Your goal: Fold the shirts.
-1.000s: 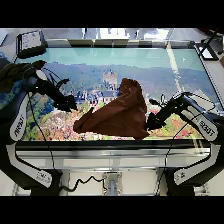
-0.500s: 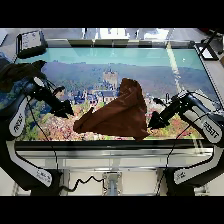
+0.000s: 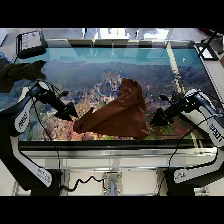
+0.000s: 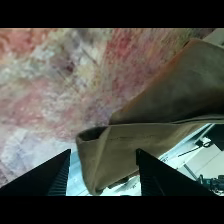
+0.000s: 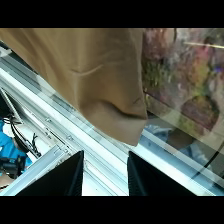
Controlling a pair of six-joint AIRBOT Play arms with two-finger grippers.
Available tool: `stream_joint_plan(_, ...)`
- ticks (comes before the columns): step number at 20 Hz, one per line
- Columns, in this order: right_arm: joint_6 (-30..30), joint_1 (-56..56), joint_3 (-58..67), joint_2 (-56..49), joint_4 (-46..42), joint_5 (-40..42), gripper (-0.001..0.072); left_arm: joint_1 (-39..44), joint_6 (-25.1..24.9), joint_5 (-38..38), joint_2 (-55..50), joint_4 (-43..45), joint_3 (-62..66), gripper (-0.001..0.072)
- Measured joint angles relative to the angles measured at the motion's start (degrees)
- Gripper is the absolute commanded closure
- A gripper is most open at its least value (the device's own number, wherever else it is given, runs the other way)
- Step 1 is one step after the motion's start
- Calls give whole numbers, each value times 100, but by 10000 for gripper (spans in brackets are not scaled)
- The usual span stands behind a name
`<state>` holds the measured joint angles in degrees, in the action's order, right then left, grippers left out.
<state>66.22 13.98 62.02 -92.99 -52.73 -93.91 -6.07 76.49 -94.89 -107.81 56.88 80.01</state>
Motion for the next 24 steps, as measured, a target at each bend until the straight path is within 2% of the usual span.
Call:
stream_joint_plan(2, 0, 31, 0, 13, 39, 7, 407, 173, 24, -39, -52, -7, 0, 275)
stream_joint_plan(4, 0, 50, 0, 20, 50, 13, 407, 354, 63, -57, -101, -2, 0, 698)
stream_joint_plan(7, 44, 61, -9, 24, 57, 22, 405, 595, 33, -50, -140, 90, 0, 692)
stream_joint_plan(9, 166, 63, -70, 24, 52, 20, 370, 664, 22, -35, -151, 142, 0, 691)
stream_joint_plan(18, 149, 63, -1283, 24, 101, 402, 369, 741, 22, -76, -160, 310, 0, 692)
stream_joint_plan(22, -31, 44, -1672, 11, 619, 872, 368, 745, 17, -81, -160, 323, 0, 692)
stream_joint_plan(24, -136, 9, -1749, -13, 977, 1163, 336, 745, 9, -90, -160, 321, 0, 692)
